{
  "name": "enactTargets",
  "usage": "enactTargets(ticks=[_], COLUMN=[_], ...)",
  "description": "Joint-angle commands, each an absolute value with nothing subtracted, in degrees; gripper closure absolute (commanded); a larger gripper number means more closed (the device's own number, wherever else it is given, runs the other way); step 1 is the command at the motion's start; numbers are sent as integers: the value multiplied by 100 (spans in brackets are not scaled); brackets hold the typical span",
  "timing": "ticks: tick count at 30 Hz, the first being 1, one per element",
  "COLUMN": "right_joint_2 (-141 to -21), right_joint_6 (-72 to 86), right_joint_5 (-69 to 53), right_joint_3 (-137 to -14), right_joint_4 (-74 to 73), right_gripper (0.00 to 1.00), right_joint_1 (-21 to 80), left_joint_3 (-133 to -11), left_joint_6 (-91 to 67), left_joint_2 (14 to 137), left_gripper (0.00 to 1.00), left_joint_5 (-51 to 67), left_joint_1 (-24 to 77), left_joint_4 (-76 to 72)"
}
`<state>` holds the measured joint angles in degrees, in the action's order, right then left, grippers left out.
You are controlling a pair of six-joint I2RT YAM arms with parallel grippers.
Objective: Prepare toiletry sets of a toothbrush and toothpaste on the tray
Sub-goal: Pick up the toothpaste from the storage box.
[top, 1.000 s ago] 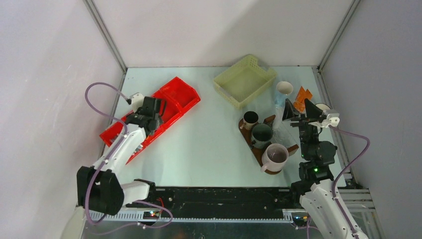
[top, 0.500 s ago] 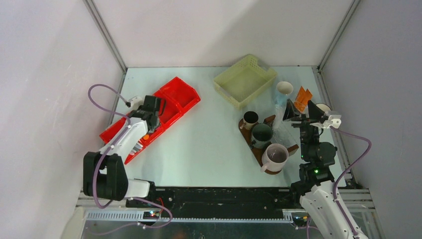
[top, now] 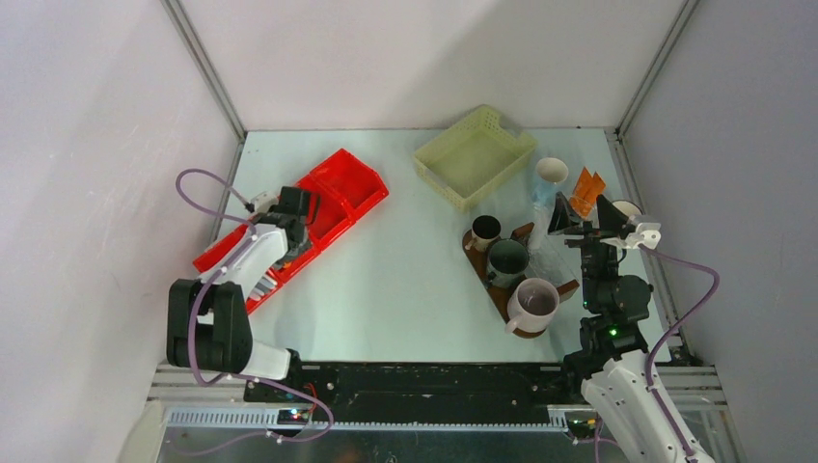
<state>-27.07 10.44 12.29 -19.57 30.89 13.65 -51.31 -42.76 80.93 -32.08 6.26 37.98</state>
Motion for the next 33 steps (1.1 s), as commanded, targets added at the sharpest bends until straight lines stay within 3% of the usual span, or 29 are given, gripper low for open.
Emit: enactTargets(ticks=[1,18,33], right_joint_2=[-2648,-2690,-2707], right_joint_6=[943,919,903], right_joint_5=[1344,1231,1200], right_joint_3=[-2197,-2197,-2202], right_joint_4=[3174,3183,3189], right_gripper=[13,12,12], right_joint_1=[1399,1428,1436], left_joint_3=[-5157,-5057,-5062], left_joint_6=[-4422,-5066,-5164], left_joint_2=[8103,8171,8658], left_gripper=[44,44,64], left_joint_5=[-2924,-2933,-2845], left_joint_1=[565,176,79], left_joint_4=[3556,3330,3195])
